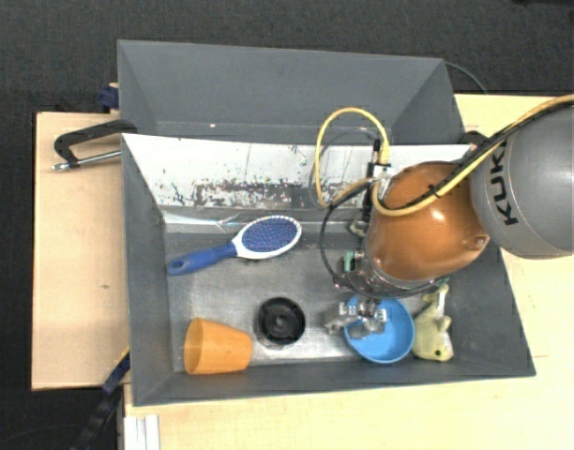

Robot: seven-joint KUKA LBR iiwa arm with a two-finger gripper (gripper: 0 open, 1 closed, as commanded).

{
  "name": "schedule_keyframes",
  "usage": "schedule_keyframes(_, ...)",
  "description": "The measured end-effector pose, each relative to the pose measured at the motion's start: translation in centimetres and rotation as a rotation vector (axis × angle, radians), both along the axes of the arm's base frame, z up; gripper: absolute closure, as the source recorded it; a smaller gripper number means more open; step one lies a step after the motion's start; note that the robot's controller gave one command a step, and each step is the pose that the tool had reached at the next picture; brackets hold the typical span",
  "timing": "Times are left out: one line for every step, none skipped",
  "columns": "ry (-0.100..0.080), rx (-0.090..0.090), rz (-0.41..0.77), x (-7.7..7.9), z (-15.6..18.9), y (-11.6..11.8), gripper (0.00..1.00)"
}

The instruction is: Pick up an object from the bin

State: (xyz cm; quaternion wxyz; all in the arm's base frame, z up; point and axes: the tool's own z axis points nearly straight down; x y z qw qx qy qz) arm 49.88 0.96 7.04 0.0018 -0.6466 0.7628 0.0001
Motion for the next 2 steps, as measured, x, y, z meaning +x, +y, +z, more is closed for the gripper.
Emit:
schedule_keyframes(-0.006, 0.001, -0.003, 0.2, 4.8, 0.1, 1.00)
schedule_keyframes(-0.007, 0.000, -0.007, 0.4, 10.2, 0.2, 1.00)
